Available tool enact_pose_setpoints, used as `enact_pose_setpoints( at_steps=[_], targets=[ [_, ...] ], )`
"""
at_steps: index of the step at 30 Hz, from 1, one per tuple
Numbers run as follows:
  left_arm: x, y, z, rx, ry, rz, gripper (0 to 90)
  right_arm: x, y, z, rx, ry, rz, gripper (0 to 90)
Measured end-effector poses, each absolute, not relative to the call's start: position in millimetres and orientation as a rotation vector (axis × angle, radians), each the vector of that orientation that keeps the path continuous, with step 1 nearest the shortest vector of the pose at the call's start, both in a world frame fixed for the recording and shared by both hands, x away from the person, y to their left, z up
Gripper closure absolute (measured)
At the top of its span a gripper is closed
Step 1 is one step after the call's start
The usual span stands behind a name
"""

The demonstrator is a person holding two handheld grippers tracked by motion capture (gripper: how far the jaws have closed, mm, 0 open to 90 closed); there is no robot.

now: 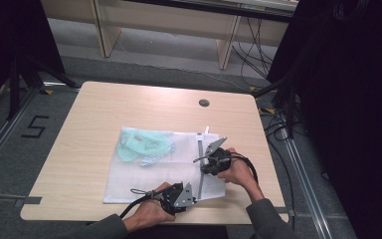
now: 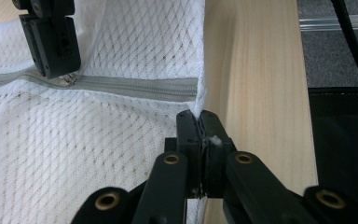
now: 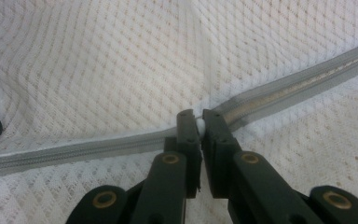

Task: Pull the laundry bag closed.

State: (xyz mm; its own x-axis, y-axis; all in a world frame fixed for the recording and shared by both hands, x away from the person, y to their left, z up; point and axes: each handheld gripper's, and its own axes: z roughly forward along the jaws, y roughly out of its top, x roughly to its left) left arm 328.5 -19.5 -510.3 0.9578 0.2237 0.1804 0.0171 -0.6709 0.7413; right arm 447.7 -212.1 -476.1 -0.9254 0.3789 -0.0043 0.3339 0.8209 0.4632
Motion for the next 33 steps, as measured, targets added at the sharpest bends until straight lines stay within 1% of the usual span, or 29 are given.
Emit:
enact_pose_setpoints(
  at_steps=[4, 6, 10, 13, 16, 22, 24, 27, 33],
  targets=[
    [329.0, -17.5, -509.1, 2.281, 0.177, 0.326, 88.0, 450.1, -210.9, -476.1, 0.592, 2.923, 0.708, 86.7],
    [328.8, -16.9, -508.8, 2.281, 0.186, 0.305, 88.0, 452.2, -211.1, -475.8, 0.596, 2.916, 0.704, 86.7],
    [329.3, -15.6, -507.7, 2.277, 0.176, 0.329, 88.1, 458.0, -213.7, -476.3, 0.573, 2.921, 0.735, 86.7],
    [328.9, -15.1, -507.7, 2.28, 0.173, 0.32, 88.1, 461.5, -215.1, -477.2, 0.556, 2.89, 0.759, 86.7],
    [327.6, -15.5, -508.8, 2.285, 0.183, 0.304, 88.1, 461.5, -215.4, -475.6, 0.615, 2.894, 0.742, 86.7],
    [328.2, -14.2, -507.8, 2.274, 0.192, 0.304, 88.1, 470.5, -215.2, -476.4, 0.549, 2.866, 0.771, 86.7],
    [327.5, -14.9, -508.0, 2.278, 0.181, 0.29, 88.1, 470.2, -215.7, -475.9, 0.605, 2.883, 0.747, 86.7],
    [324.3, -16.8, -509.3, 2.281, 0.17, 0.29, 88.1, 478.0, -218.0, -475.0, 0.569, 2.835, 0.766, 86.7],
    [325.0, -17.2, -509.0, 2.275, 0.176, 0.287, 88.1, 481.8, -217.2, -476.0, 0.611, 2.854, 0.733, 86.7]
  ],
)
